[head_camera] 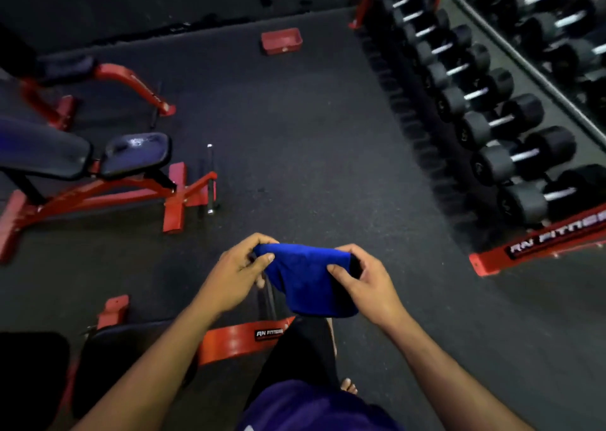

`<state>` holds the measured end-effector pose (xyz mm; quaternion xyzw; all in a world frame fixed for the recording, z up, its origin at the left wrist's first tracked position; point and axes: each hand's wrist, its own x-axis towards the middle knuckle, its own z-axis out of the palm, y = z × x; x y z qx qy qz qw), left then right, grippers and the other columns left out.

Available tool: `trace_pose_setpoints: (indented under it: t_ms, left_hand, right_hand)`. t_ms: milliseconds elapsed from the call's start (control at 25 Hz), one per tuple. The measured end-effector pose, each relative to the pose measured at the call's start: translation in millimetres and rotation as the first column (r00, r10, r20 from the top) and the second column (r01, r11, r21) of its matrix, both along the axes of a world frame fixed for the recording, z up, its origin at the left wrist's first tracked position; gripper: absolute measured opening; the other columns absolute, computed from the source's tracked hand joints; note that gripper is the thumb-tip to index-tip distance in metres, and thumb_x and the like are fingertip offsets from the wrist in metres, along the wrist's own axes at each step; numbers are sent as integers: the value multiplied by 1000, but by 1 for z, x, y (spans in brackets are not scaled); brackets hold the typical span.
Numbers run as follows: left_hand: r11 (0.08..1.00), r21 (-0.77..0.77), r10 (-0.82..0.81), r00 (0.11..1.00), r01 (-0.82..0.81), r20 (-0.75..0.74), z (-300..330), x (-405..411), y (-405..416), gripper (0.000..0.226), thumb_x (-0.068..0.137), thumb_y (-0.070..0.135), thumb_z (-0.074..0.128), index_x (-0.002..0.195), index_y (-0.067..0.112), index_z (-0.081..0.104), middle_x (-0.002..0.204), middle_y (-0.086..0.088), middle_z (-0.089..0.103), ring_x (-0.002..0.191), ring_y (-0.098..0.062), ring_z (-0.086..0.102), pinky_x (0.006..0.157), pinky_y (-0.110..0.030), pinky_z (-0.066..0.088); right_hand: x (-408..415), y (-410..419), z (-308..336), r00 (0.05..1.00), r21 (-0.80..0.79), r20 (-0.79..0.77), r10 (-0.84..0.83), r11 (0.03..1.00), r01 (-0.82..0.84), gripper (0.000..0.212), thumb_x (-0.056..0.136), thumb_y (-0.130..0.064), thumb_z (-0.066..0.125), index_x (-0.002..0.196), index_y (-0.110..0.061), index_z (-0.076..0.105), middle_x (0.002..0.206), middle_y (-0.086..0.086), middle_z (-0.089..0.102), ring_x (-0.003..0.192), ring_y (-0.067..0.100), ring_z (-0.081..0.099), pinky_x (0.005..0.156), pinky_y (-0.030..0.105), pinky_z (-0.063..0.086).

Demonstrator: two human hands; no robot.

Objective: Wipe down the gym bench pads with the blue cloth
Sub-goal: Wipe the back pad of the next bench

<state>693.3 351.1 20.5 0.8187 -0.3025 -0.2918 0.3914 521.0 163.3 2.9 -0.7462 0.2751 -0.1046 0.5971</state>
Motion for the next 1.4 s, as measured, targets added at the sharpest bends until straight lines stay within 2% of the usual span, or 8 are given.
trace_pose_setpoints:
  t_ms: [160,520,760,880,1040,1120,1240,1400]
  left_hand:
    - [975,-77,199,975,-206,-94,-9,52,-29,33,101,3,58,104,34,68,81,-4,72,76,-16,74,75,-33,62]
    - [876,-57,478,878,-479,-36,19,208,-54,28,100,8,61,110,33,67,89,-1,74,80,-14,74,82,-34,58]
    - [702,-124,704,710,-701,-25,18,273,-63,30,101,10,61,124,29,65,108,5,73,92,-6,73,88,-27,56]
    - [615,-83,787,616,-784,22,8,304,-69,34,101,13,61,132,27,61,125,15,66,109,8,62,91,-10,48]
    - [582,40,808,583,-812,79,8,356,-77,43,100,19,63,138,35,51,138,12,56,123,3,54,110,-30,45]
    - [574,99,800,583,-813,144,13,378,-77,47,100,24,64,142,36,46,141,13,50,130,-2,49,112,-30,40]
    - [462,111,849,475,-880,229,21,408,-69,56,100,27,64,151,27,42,147,15,42,136,0,38,111,-22,33]
    - [359,159,885,389,-920,255,10,433,-45,68,101,34,62,159,27,27,158,14,27,148,-3,21,121,-31,27]
  right_hand:
    - [81,-44,2,992,24,-21,126,992,-125,11,93,-14,64,94,-25,66,88,-13,71,85,-1,63,77,13,44]
    - [310,-108,28,899,-82,5,438,896,-436,10,93,-14,64,99,-21,67,89,-15,70,87,-2,62,78,10,42]
    - [421,-122,27,830,-64,47,556,831,-553,10,96,-13,60,99,-22,64,91,-16,68,86,-2,62,74,12,45]
    - [484,-139,24,809,-86,71,584,811,-578,7,97,-15,58,97,-22,61,90,-18,66,84,-2,61,73,11,43]
    - [576,-161,26,769,-49,87,633,774,-631,6,99,-20,55,96,-22,60,88,-16,66,84,-2,60,71,9,42]
    - [618,-162,25,775,-18,74,628,777,-629,6,100,-22,54,96,-23,59,88,-17,66,84,-5,59,72,10,42]
    - [688,-147,27,768,49,50,639,766,-640,7,101,-25,52,100,-22,58,93,-15,64,86,-9,57,72,10,41]
    - [762,-110,33,715,45,43,698,713,-700,10,101,-28,52,104,-22,59,98,-16,63,83,-18,55,71,7,39]
